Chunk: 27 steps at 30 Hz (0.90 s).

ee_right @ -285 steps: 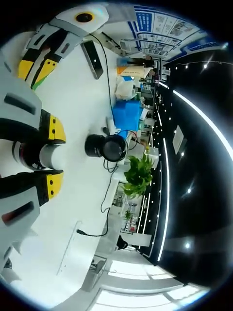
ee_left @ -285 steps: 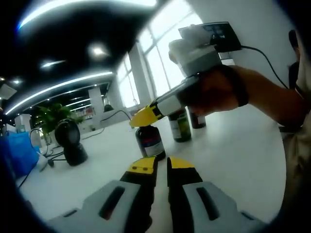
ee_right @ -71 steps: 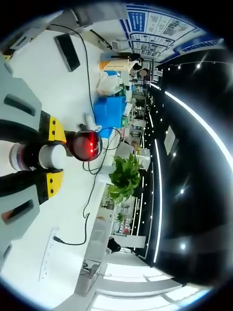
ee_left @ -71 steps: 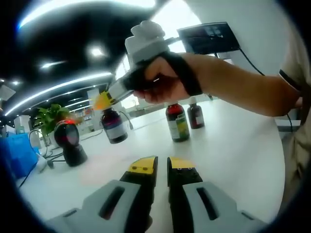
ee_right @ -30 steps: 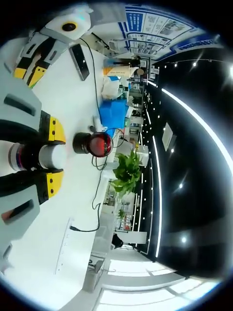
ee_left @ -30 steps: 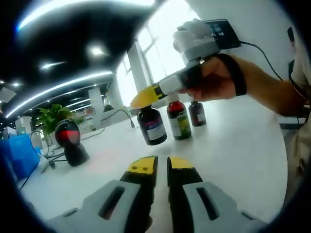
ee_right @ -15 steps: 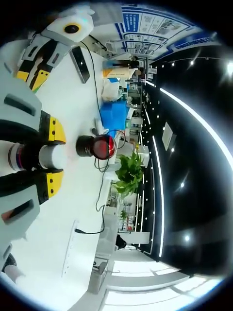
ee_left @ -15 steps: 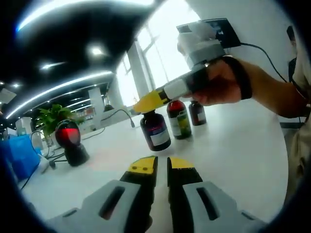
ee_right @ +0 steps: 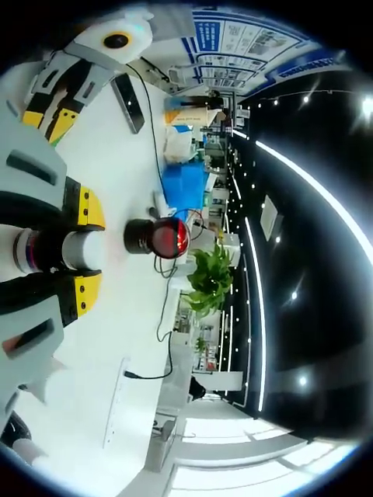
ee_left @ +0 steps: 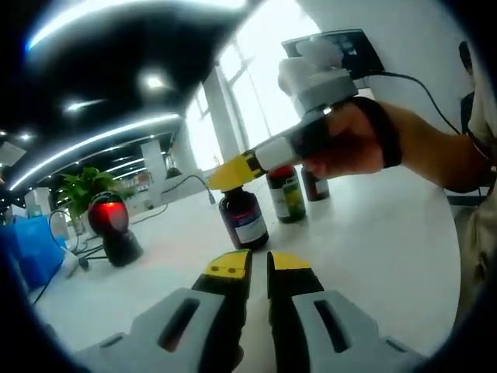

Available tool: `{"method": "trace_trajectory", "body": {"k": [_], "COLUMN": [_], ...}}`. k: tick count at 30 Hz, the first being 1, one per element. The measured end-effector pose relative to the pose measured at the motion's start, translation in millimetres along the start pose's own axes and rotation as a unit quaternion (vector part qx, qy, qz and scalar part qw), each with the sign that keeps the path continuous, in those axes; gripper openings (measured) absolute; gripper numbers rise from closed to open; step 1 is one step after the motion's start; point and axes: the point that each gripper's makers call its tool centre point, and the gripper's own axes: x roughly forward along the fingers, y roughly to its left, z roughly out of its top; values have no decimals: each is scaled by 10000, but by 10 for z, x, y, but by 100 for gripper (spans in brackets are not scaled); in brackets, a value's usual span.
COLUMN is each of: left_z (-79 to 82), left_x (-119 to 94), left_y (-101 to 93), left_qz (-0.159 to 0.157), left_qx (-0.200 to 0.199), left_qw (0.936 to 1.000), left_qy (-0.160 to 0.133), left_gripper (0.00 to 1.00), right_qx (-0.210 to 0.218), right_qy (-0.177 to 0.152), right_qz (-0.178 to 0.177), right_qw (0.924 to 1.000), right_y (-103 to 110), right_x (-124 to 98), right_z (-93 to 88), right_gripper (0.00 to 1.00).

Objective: Rotate the medicine bottle to make it face forward pick up the medicine bottle inspect the drug traceability code place the medicine on the table

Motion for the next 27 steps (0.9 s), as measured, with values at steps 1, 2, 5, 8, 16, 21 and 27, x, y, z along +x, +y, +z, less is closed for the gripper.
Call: {"method": "trace_trajectory", "body": {"k": [1, 2, 5, 8, 16, 21, 27], "left_z": [-1, -1, -2, -2, 0, 7, 5], "left_x": [1, 1, 6, 7, 9, 6, 7], "left_y": [0, 0, -4, -4, -9, -17, -21], "left_qz": [-1, -2, -19, -21, -33, -45, -53], "left_qx": [0, 0, 0, 0, 0, 9, 11], "left_qw": [10000, 10000, 10000, 10000, 10000, 10000, 10000], "left_qy": [0, 0, -5, -7, -11, -16, -13], "left_gripper": [0, 0, 0, 0, 0, 0, 0], "right_qx": [-6, -6, 1, 28, 15, 142, 179], "right_qy": [5, 7, 14, 13, 20, 4, -17], "right_qz": [-3, -9, -11, -11, 30, -16, -64], "right_qw": [10000, 10000, 10000, 10000, 10000, 9999, 9998], "right_y": [-1, -7, -7, 5, 47, 33, 31], "right_x": [7, 15, 29, 41, 88, 89, 79], "right_z": [-3, -6, -12, -19, -32, -45, -49], "right_gripper": [15, 15, 15, 15, 15, 16, 16]}}
